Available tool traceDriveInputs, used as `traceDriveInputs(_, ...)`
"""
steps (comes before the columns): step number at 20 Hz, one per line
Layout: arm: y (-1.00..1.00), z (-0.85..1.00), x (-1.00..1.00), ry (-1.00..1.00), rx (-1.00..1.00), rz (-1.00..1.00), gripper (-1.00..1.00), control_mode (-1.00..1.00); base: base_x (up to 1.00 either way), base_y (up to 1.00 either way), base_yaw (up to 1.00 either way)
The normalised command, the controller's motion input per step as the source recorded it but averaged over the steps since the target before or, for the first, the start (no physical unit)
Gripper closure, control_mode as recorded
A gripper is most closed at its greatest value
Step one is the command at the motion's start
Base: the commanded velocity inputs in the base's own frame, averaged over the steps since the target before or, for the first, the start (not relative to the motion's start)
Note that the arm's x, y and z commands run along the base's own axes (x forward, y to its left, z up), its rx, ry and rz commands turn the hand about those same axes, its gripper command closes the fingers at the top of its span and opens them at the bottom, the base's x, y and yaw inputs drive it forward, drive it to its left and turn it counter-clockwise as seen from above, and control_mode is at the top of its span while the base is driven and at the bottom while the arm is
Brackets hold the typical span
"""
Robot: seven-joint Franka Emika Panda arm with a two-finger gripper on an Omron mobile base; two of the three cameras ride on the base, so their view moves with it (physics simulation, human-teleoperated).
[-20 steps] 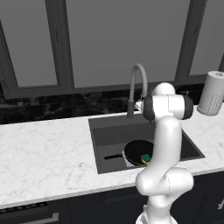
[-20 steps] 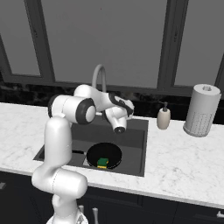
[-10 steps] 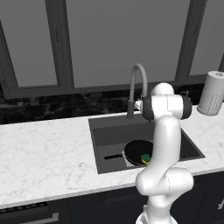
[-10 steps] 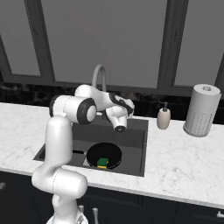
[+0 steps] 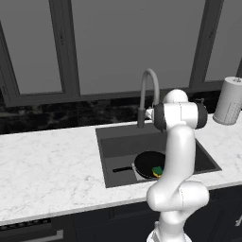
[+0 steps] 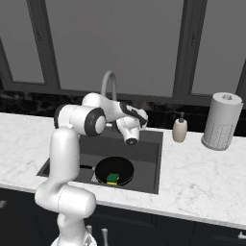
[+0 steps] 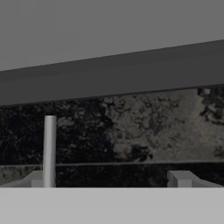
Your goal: Pick the pan and sponge and place them into the sink. Then turn on the water.
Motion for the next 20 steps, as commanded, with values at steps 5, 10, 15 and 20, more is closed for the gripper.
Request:
traceDriveInputs(5,-0.76,0.0,-0.09,0.0,0.01,-0.01,-1.0,-1.0,0.0,0.0,0.0)
traceDriveInputs(10,-0.93,0.0,-0.01,0.0,0.03,0.0,-1.0,-1.0,0.0,0.0,0.0)
traceDriveInputs(15,-0.98,0.0,0.0,0.0,0.04,0.0,-1.0,-1.0,0.0,0.0,0.0)
traceDriveInputs(20,-0.96,0.0,-0.02,0.0,0.04,0.0,-1.0,-1.0,0.0,0.0,0.0)
